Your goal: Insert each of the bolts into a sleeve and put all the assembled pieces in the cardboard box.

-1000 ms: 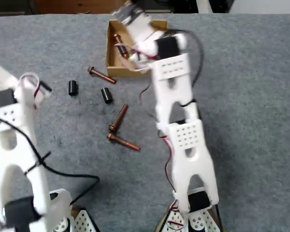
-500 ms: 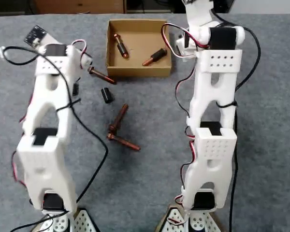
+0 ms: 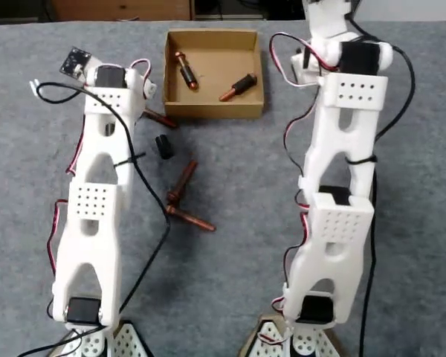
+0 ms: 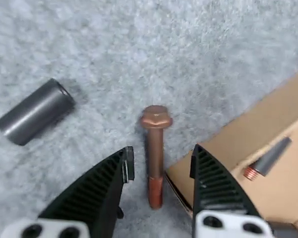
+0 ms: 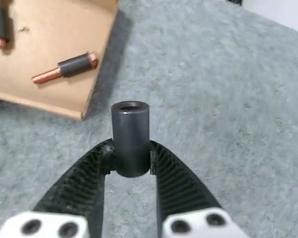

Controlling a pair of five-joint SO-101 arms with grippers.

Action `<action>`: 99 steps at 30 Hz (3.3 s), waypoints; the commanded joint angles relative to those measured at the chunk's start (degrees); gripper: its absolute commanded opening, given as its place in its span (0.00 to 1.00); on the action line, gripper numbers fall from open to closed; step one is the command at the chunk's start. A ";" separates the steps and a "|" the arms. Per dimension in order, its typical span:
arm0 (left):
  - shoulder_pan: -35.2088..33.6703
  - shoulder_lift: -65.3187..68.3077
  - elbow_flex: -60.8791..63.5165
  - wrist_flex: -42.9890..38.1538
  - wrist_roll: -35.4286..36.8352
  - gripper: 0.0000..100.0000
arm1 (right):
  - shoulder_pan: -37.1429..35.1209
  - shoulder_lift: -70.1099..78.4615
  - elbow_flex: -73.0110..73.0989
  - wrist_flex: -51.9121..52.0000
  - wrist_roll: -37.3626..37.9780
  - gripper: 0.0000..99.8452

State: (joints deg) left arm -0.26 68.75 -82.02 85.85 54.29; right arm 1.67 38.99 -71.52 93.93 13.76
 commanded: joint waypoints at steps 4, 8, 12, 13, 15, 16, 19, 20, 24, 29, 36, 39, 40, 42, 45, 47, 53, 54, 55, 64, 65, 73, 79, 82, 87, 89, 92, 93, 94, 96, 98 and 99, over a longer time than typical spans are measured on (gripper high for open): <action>0.79 1.27 -4.22 0.26 0.79 0.19 | 1.80 -1.10 -0.13 -1.67 -0.44 0.00; 0.70 1.80 -3.08 -0.18 2.99 0.19 | 2.42 -0.75 -2.51 -1.58 -0.44 0.00; 0.70 1.89 -0.18 -2.20 3.34 0.19 | 3.38 -0.75 -3.65 -1.58 0.97 0.00; 0.70 1.80 1.05 -3.08 3.34 0.19 | 3.47 -0.75 -3.74 -1.58 1.49 0.00; 0.70 1.80 3.34 -4.92 3.34 0.19 | 3.56 -0.75 -3.82 -1.58 1.93 0.00; 0.70 1.80 4.66 -5.89 3.34 0.19 | 3.56 -0.75 -3.82 -1.58 1.93 0.00; 0.53 1.36 6.86 -8.53 3.34 0.18 | 3.47 -0.75 -3.82 -1.58 1.93 0.00; 0.09 1.45 6.68 -8.62 3.34 0.18 | 3.47 -0.75 -3.82 -1.58 1.93 0.00; -0.70 1.71 7.12 -8.62 3.34 0.15 | 3.56 -0.92 -3.82 -1.58 1.93 0.00; -0.79 1.89 7.21 -8.70 3.08 0.13 | 3.65 -0.75 -5.05 -1.23 1.93 0.00; -0.70 1.89 7.30 -6.59 2.99 0.08 | 3.91 -0.75 -5.49 -1.14 1.93 0.00; -0.70 1.89 7.21 -5.10 1.67 0.05 | 3.91 -0.75 -5.58 -1.14 1.93 0.00; -0.62 1.89 7.03 -4.22 0.00 0.04 | 3.91 -0.75 -5.58 -1.14 1.93 0.00; -0.62 1.89 6.77 -3.08 -2.99 0.02 | 3.91 -0.75 -5.58 -1.14 1.85 0.00; -0.88 1.71 6.77 -1.23 -4.40 0.02 | 3.91 -0.75 -5.58 -1.14 1.76 0.00; -1.23 1.36 6.77 0.26 -4.75 0.02 | 3.91 -0.75 -5.58 -1.14 1.58 0.00; -2.81 1.19 0.18 5.63 -14.15 0.02 | 2.51 -2.77 -10.07 5.10 1.85 0.00; -2.90 1.36 -2.46 7.47 -16.97 0.02 | 1.71 -3.65 -12.44 7.82 1.85 0.00; -2.99 1.36 -4.84 9.23 -19.43 0.02 | 1.19 -4.44 -14.20 8.79 1.41 0.00; -2.46 -4.44 -12.40 15.12 -32.97 0.02 | -2.77 -19.12 -13.41 8.53 0.09 0.00; -2.55 -5.85 -12.04 15.12 -33.93 0.02 | -2.77 -21.41 -11.82 8.53 0.09 0.00; -2.55 -24.48 -4.84 15.21 -42.64 0.02 | -4.79 -48.04 17.19 8.44 0.26 0.00; -3.78 -45.67 17.58 15.21 -45.71 0.02 | -11.12 -70.29 44.18 8.09 3.25 0.00; -4.92 -57.98 30.42 15.12 -45.80 0.02 | -13.49 -79.16 54.81 8.09 3.43 0.00; -5.54 -78.37 47.91 14.86 -46.07 0.02 | -16.22 -91.30 70.29 8.09 3.43 0.00; -5.19 -85.58 53.19 14.86 -48.26 0.02 | -17.10 -95.52 74.95 8.09 3.34 0.00; -5.10 -94.81 59.87 14.77 -52.92 0.02 | -18.68 -102.46 78.29 8.09 0.70 0.00; -5.10 -97.36 61.71 14.77 -54.59 0.02 | -19.30 -104.48 78.81 8.09 -1.41 0.00; -5.19 -99.74 63.47 14.68 -56.26 0.02 | -20.00 -106.33 79.52 8.00 -3.34 0.00; -5.19 -104.40 67.43 13.19 -59.25 0.02 | -21.58 -109.32 81.89 7.21 -7.47 0.00; -5.19 -108.70 71.74 9.85 -61.45 0.02 | -23.52 -111.60 86.11 4.75 -11.25 0.00; -5.19 -110.90 73.67 8.09 -62.07 0.02 | -24.57 -112.84 88.75 2.73 -13.27 0.00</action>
State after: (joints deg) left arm -5.10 -35.60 -12.31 98.24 -5.32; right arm -20.22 -71.16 12.62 100.70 5.58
